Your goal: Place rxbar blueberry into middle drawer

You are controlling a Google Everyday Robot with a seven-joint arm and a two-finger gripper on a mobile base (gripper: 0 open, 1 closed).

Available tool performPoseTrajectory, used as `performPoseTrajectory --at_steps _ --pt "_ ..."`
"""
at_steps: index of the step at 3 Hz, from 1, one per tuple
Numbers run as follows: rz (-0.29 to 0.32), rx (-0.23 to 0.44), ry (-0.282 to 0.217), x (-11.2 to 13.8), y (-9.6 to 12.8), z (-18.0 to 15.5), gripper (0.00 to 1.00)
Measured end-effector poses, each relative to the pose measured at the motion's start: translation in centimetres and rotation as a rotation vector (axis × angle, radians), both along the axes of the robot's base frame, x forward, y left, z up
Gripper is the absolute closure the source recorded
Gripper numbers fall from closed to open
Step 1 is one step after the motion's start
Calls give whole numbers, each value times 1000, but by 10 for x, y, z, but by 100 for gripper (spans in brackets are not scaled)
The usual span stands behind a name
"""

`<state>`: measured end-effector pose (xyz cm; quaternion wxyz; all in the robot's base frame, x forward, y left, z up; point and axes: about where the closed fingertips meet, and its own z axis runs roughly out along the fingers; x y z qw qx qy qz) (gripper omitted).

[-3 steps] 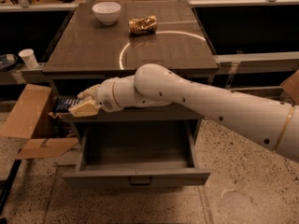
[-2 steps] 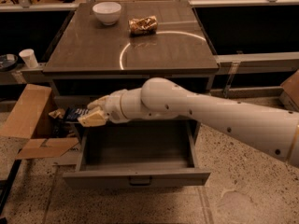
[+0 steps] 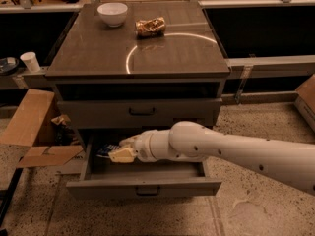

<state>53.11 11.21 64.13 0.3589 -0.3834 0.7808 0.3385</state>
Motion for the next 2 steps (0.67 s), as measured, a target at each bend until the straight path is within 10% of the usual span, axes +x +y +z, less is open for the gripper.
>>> performPoseTrajectory --at_steps 2 --pt "-72 -32 140 15 -44 -79 100"
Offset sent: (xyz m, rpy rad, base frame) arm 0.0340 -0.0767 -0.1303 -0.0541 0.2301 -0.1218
